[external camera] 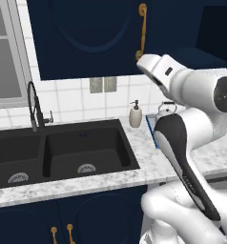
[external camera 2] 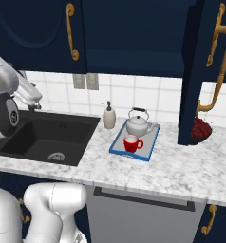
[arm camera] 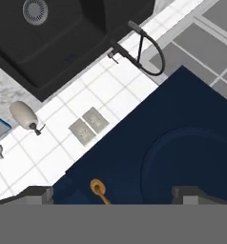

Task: Pick the kettle from the counter and place it on the tray. Then pick the mug from the cabinet and place it on the tray. Then close the cabinet doors.

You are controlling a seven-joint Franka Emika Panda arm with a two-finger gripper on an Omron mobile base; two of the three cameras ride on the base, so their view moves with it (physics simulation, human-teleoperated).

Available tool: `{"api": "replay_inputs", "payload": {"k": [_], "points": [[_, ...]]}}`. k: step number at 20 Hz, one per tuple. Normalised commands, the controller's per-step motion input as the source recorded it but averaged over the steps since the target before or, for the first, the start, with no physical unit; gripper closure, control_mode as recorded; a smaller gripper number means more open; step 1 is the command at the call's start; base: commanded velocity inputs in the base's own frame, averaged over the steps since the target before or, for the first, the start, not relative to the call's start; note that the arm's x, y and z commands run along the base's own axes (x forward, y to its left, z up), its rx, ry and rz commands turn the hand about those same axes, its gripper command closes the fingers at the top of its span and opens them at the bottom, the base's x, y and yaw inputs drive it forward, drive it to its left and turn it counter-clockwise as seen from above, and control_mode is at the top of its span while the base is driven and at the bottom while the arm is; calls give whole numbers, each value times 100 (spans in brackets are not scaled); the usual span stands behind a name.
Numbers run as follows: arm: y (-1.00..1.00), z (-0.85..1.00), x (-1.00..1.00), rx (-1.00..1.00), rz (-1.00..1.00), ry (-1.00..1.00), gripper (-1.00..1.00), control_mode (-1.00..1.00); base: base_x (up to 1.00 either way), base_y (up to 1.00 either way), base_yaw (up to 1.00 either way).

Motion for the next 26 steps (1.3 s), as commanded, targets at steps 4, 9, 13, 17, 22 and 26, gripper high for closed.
{"api": "replay_inputs", "payload": {"k": [4,9,13,17,22,26], "points": [[-6,5,-44,-10,-9,-1,-100,-100,0,0,0],[-15,5,-34,-7,-19,0,-100,-100,0,0,0],[-22,6,-33,-3,-22,0,-100,-100,0,0,0],[-25,11,-42,0,-24,0,-100,-100,0,0,0],[-33,5,-36,0,-22,-1,-100,-100,0,0,0],[-43,0,-19,0,-19,-6,-100,-100,0,0,0]]}}
